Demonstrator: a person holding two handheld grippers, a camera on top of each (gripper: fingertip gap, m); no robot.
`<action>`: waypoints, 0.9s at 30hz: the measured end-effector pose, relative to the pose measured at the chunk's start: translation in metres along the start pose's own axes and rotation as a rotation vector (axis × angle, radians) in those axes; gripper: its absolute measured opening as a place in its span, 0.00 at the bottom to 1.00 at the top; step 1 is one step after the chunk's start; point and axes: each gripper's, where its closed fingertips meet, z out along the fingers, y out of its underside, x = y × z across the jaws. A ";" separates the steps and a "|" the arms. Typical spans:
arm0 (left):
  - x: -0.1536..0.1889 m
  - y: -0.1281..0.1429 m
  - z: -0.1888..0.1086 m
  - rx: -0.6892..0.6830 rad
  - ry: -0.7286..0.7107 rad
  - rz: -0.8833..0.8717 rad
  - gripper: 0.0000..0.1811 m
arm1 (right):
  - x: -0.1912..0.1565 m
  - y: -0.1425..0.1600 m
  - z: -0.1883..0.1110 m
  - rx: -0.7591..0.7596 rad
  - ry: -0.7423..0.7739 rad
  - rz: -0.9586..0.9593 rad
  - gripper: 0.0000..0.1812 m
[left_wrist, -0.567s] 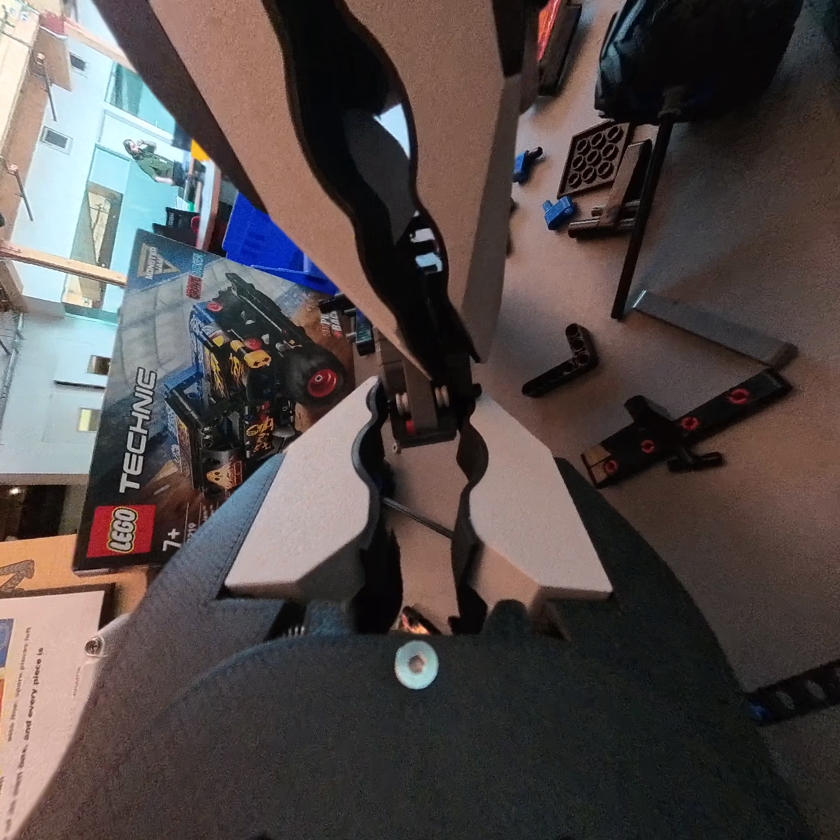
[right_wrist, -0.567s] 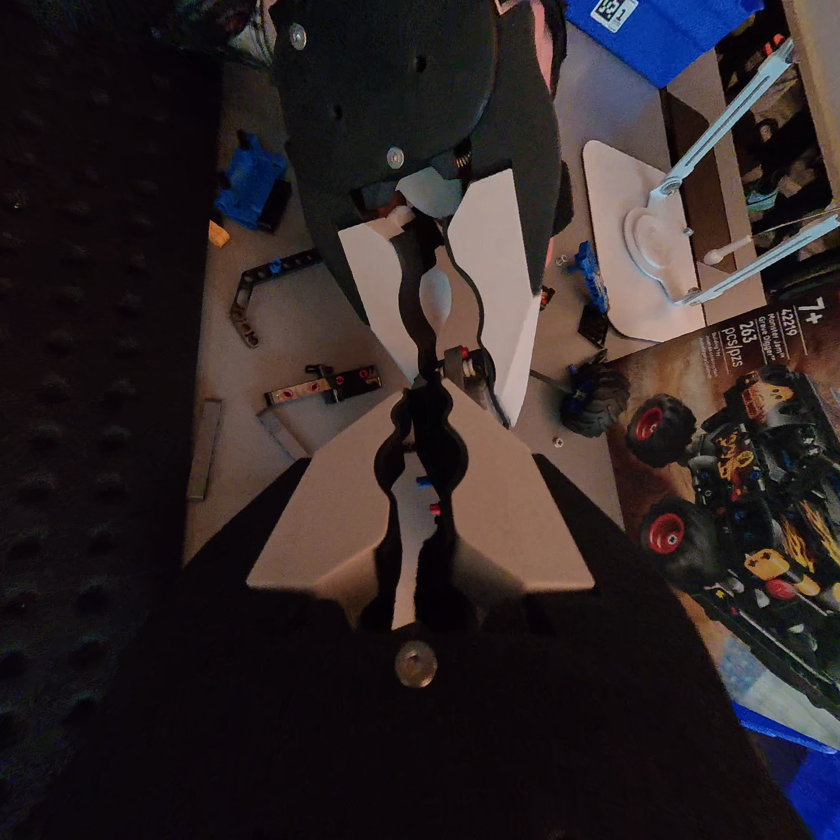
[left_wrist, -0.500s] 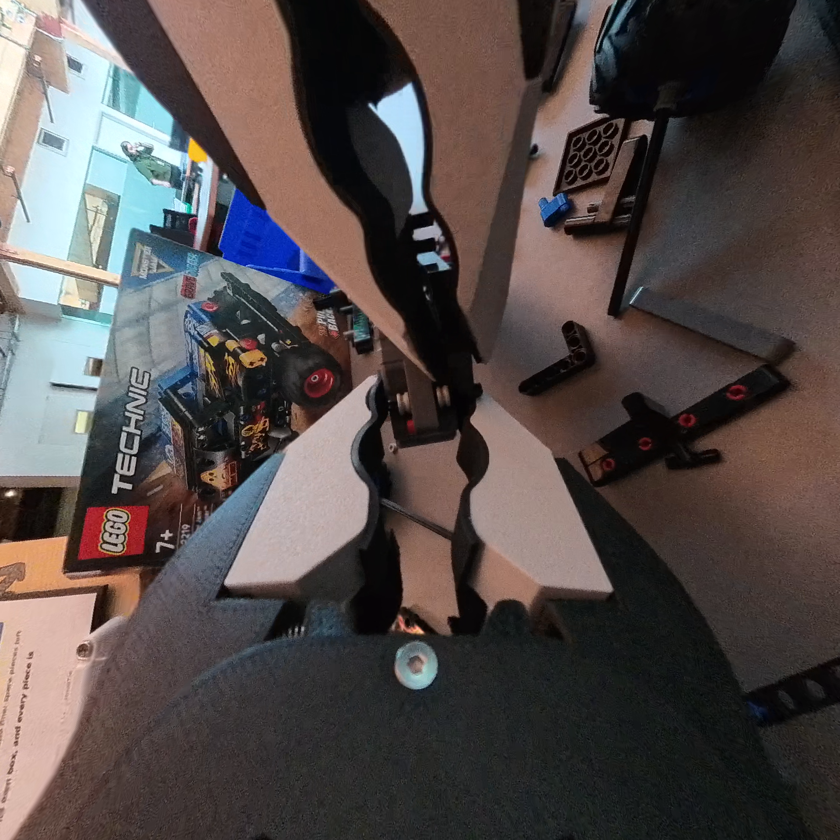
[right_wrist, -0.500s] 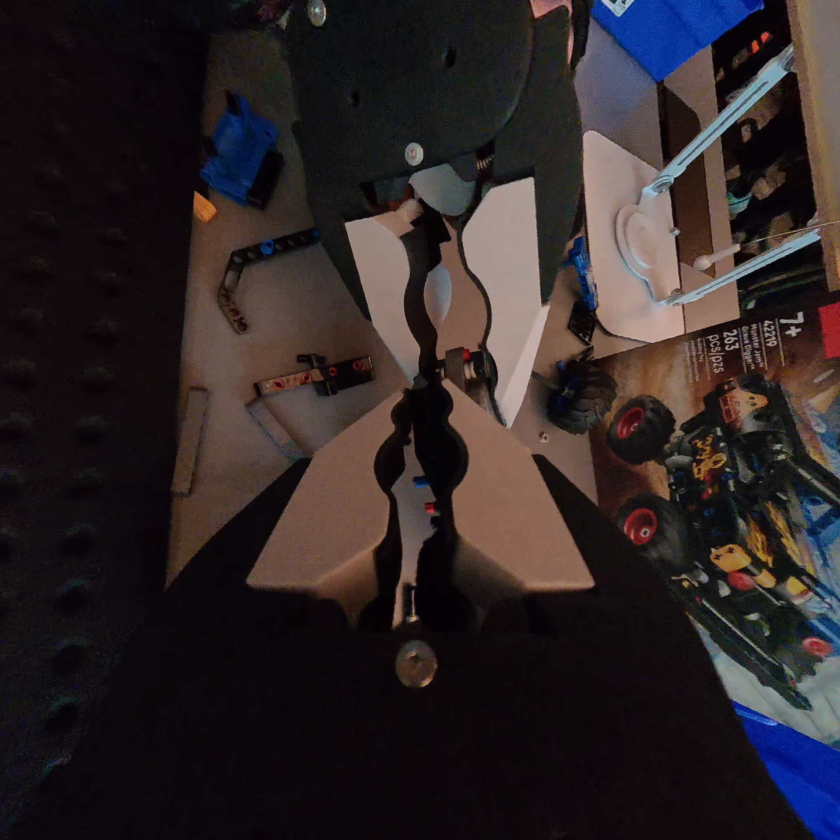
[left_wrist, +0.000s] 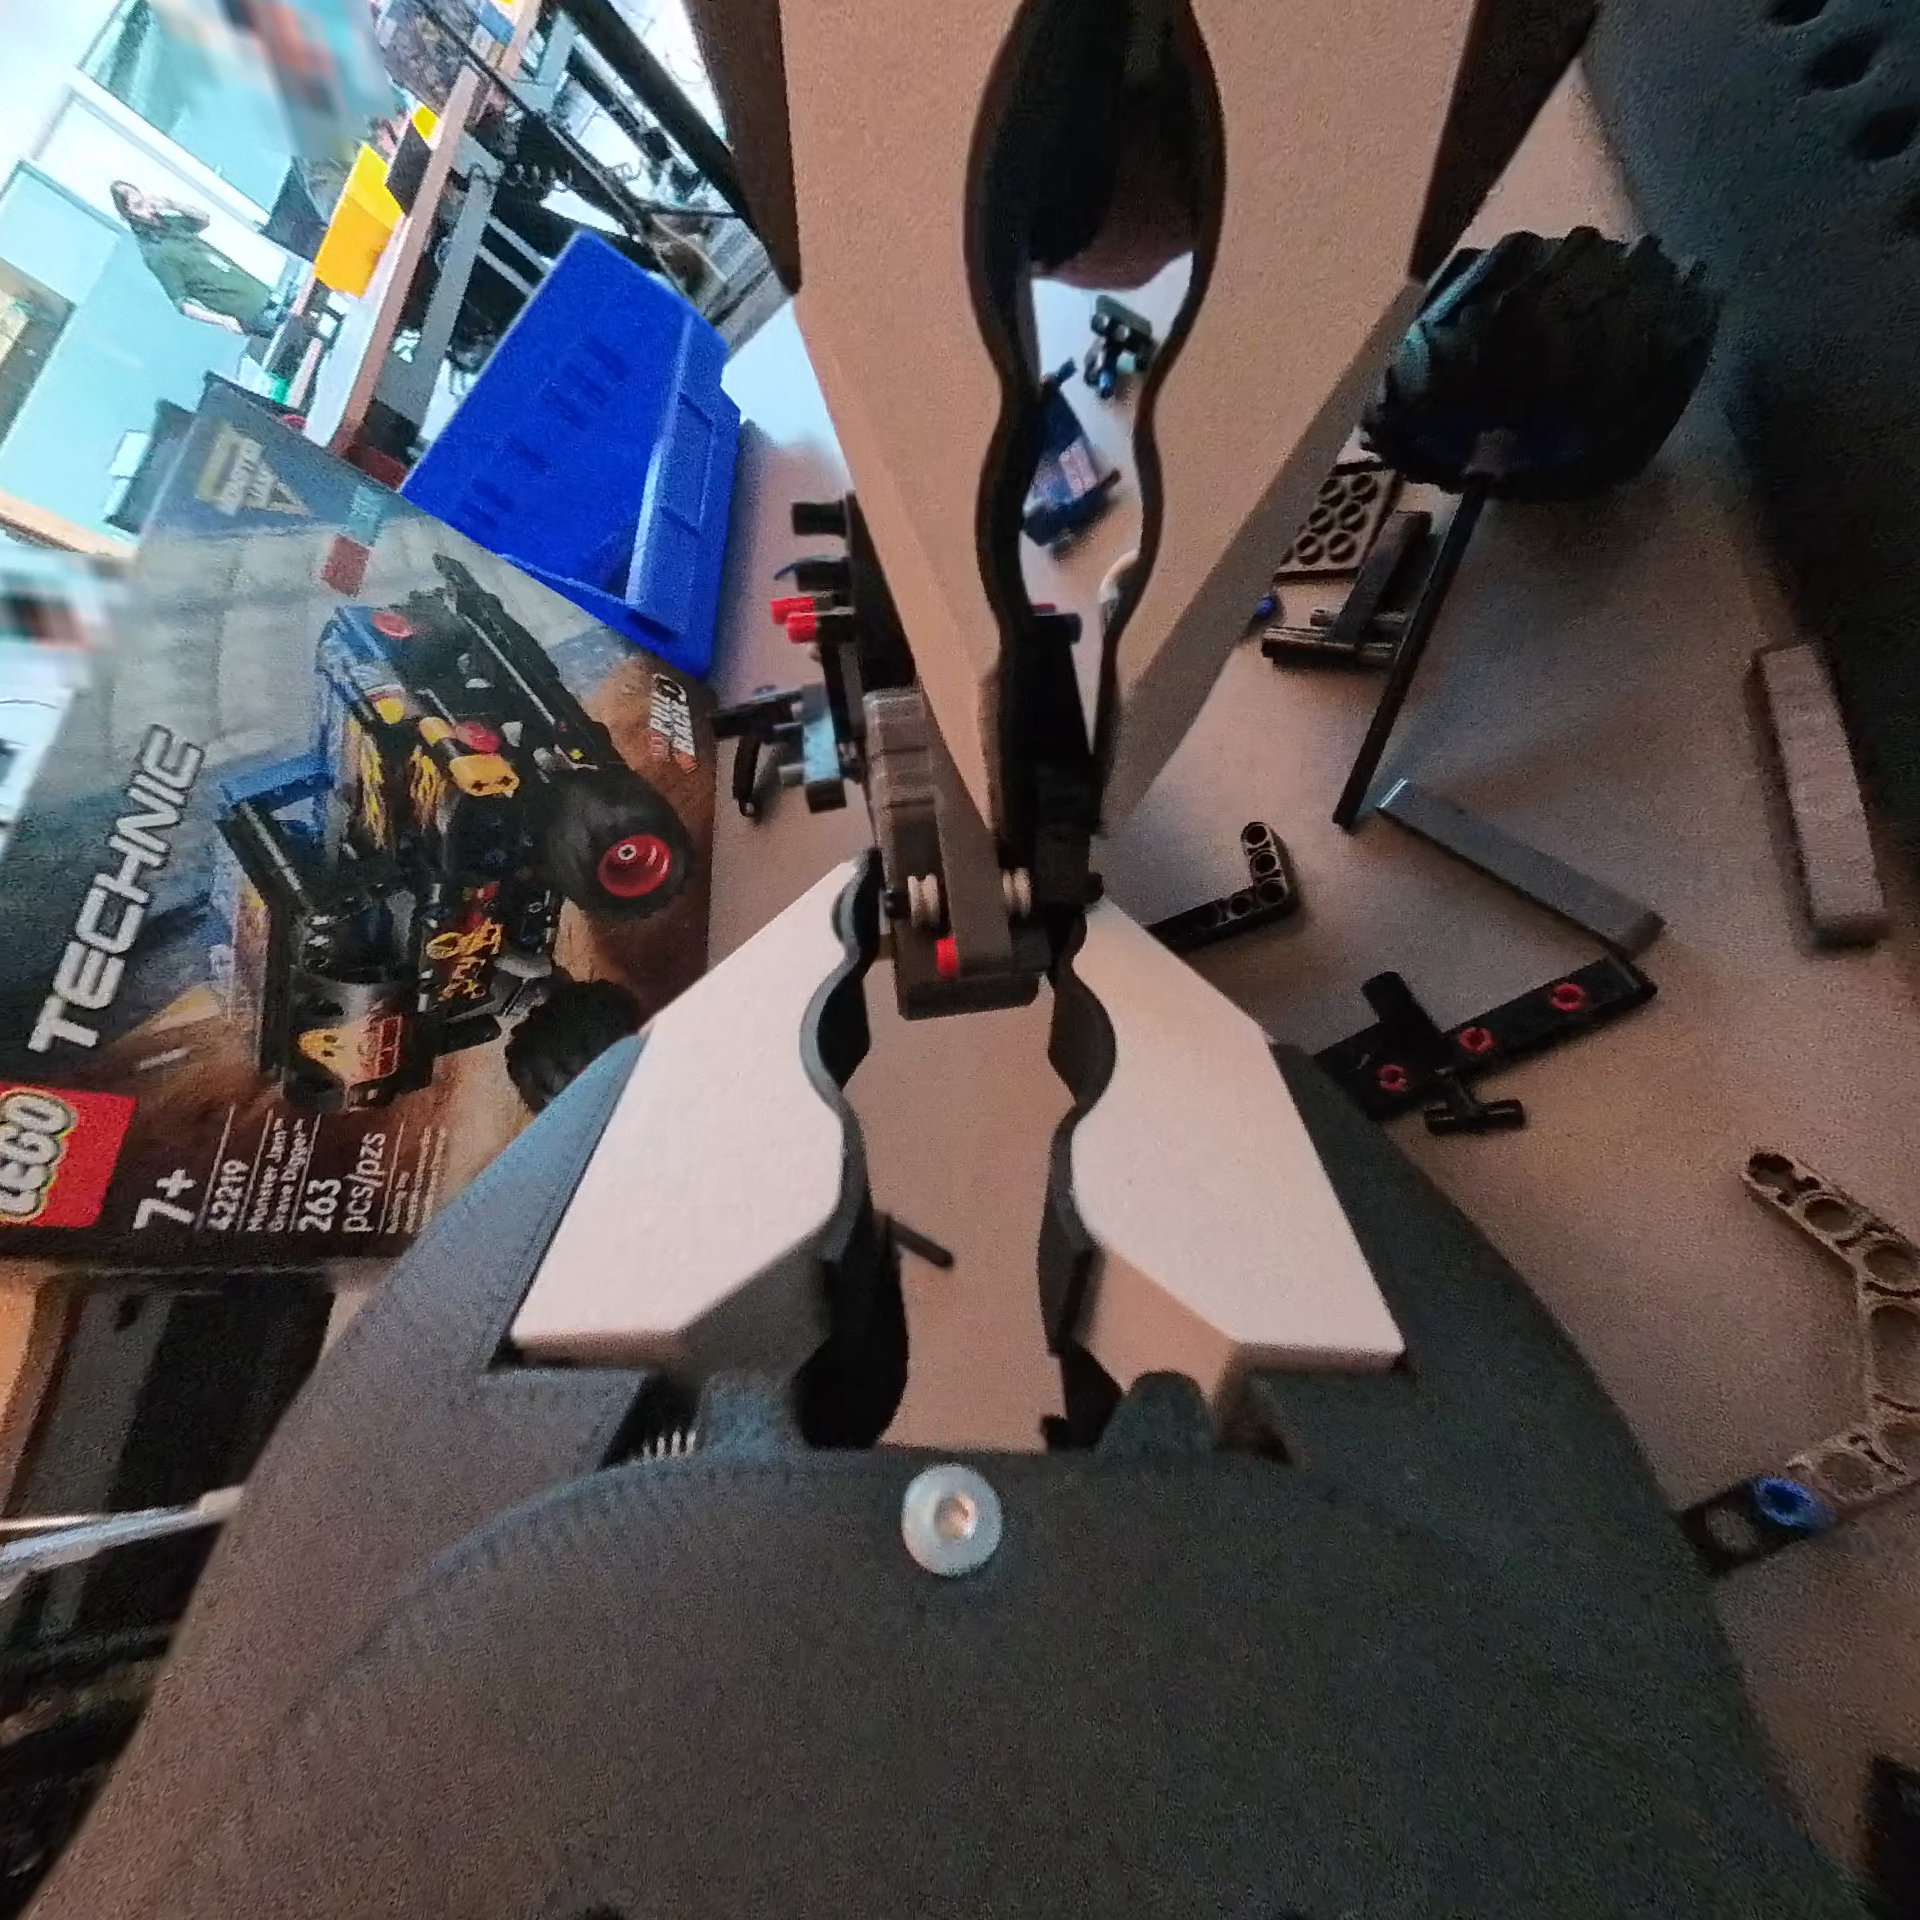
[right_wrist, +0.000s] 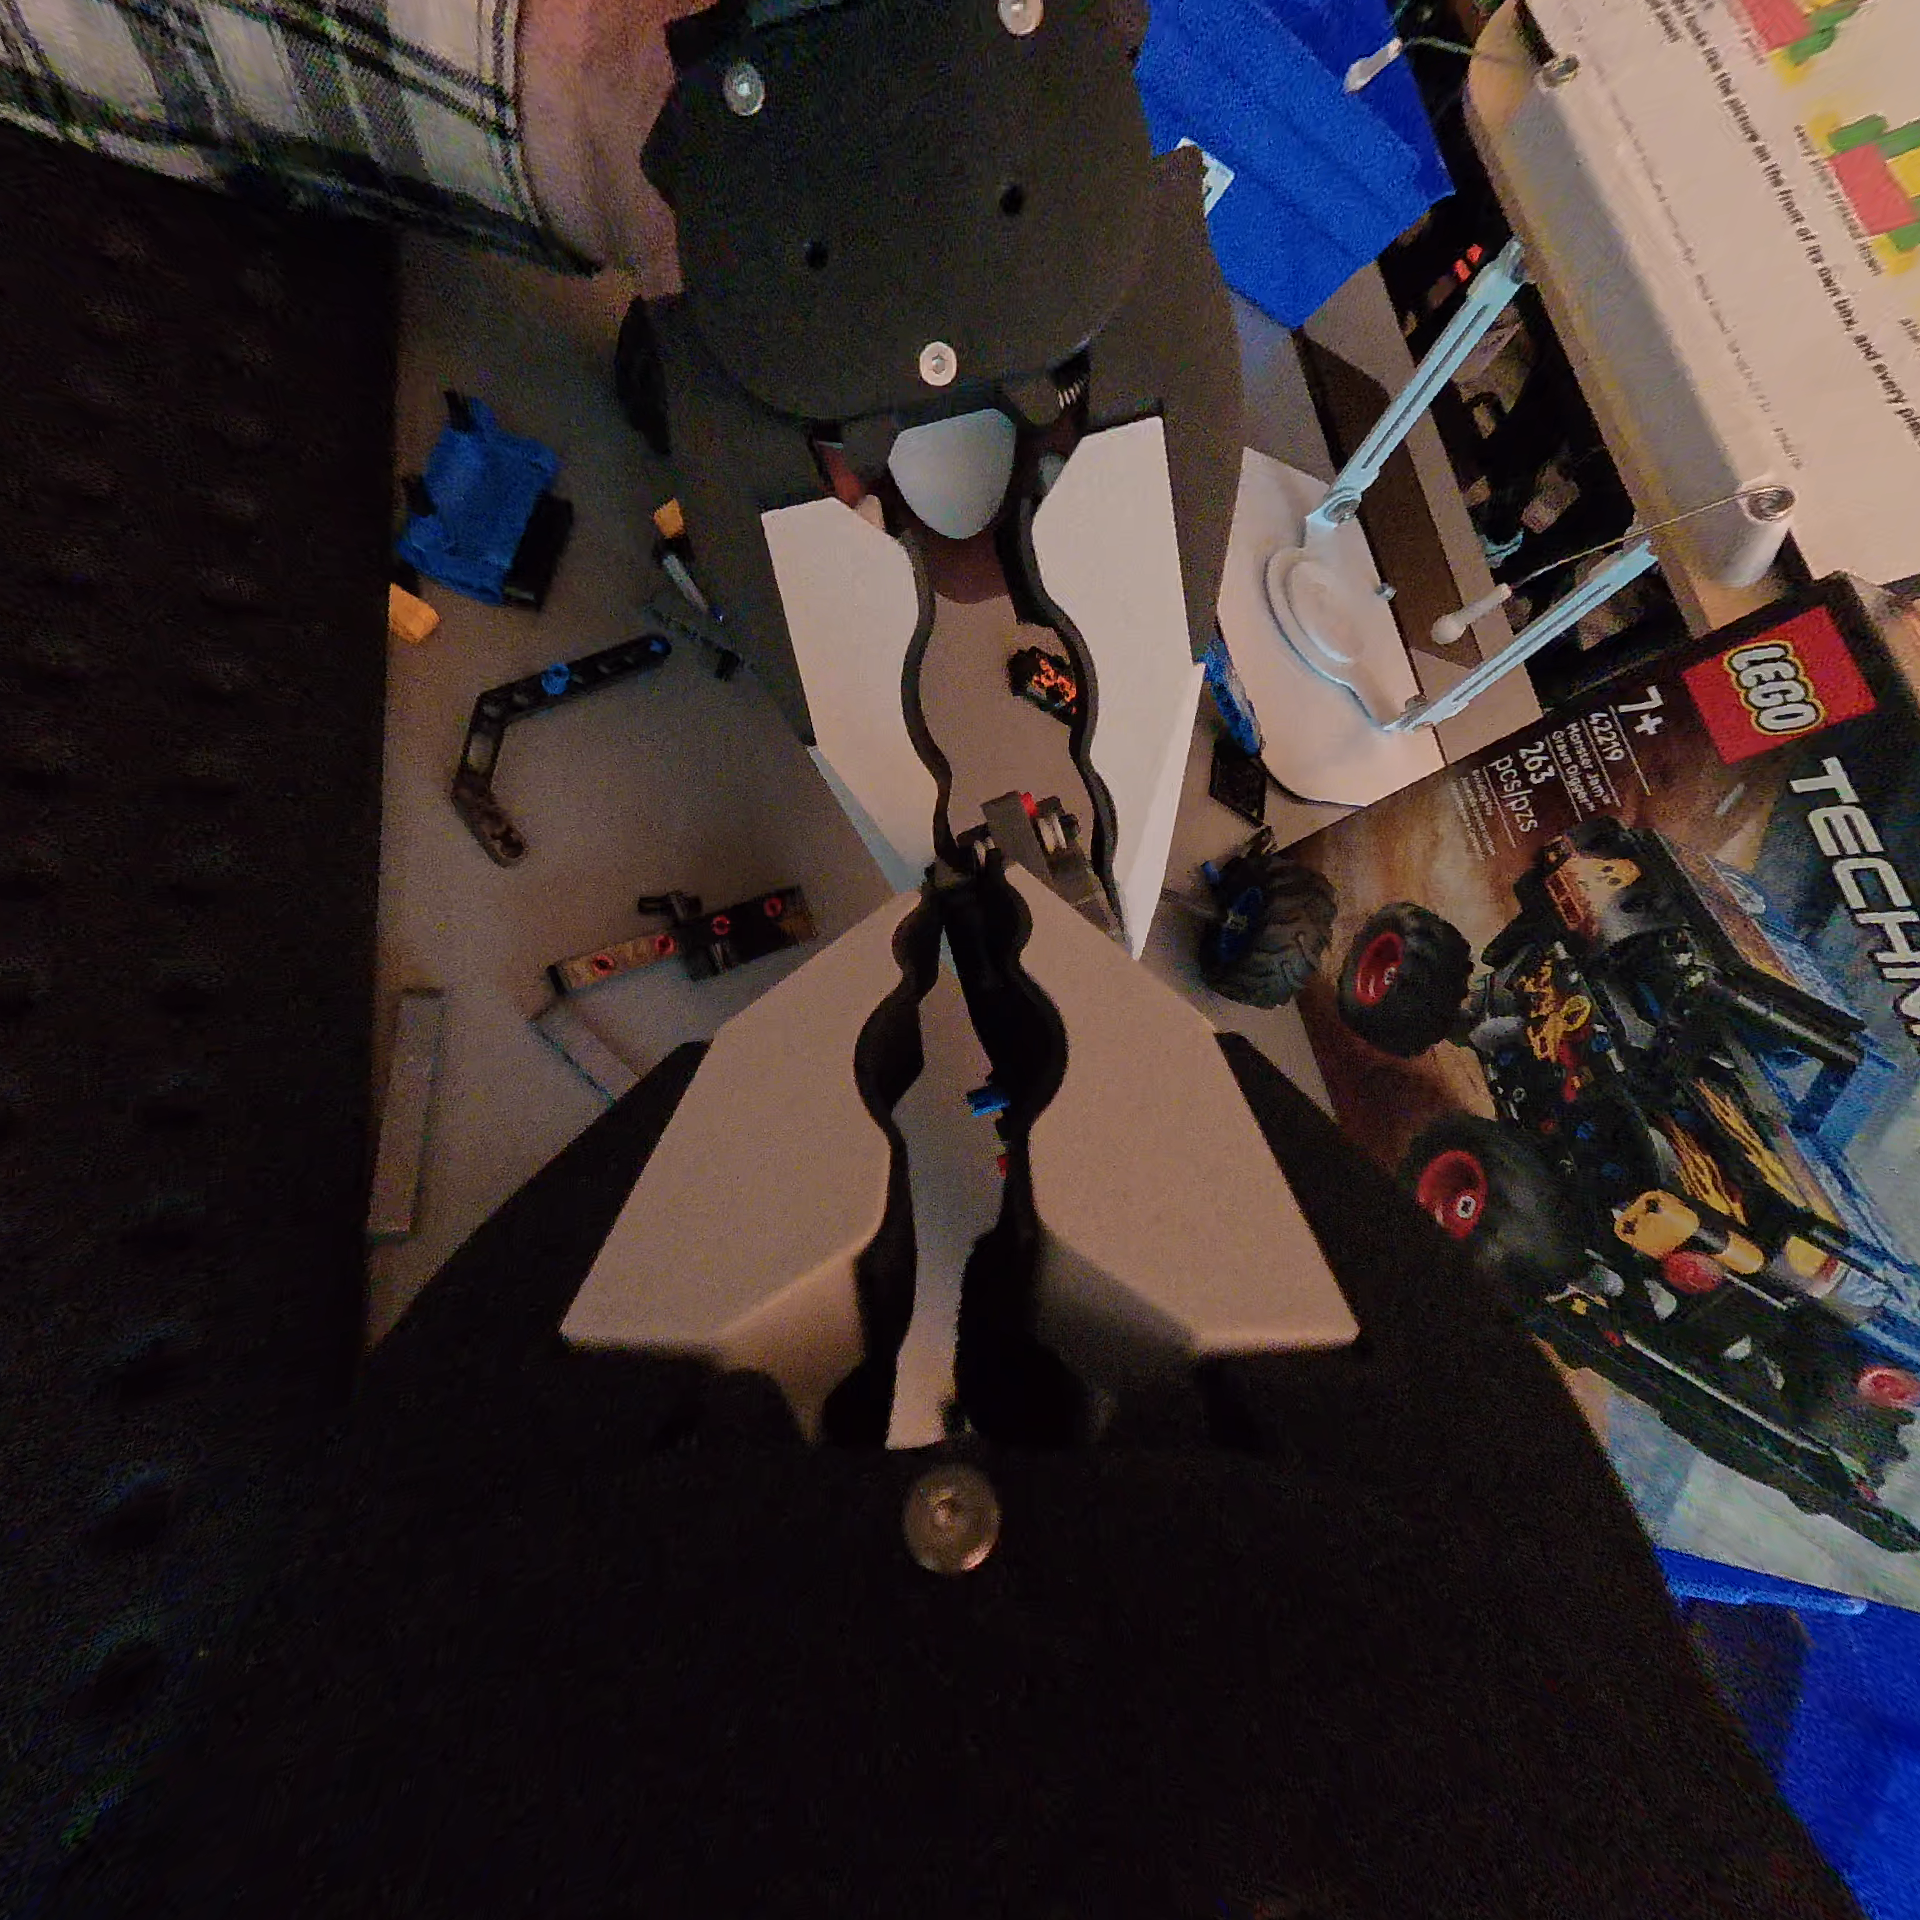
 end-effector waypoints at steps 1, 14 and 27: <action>-0.001 0.001 -0.002 -0.024 -0.020 0.015 0.17 | -0.002 -0.002 0.000 0.021 0.003 0.016 0.03; 0.017 0.010 0.010 -0.169 -0.060 0.286 0.17 | -0.023 0.023 0.007 -0.162 0.032 -0.135 0.03; 0.022 0.022 0.012 -0.153 0.042 0.141 0.18 | -0.032 0.029 0.013 -0.175 0.043 -0.141 0.04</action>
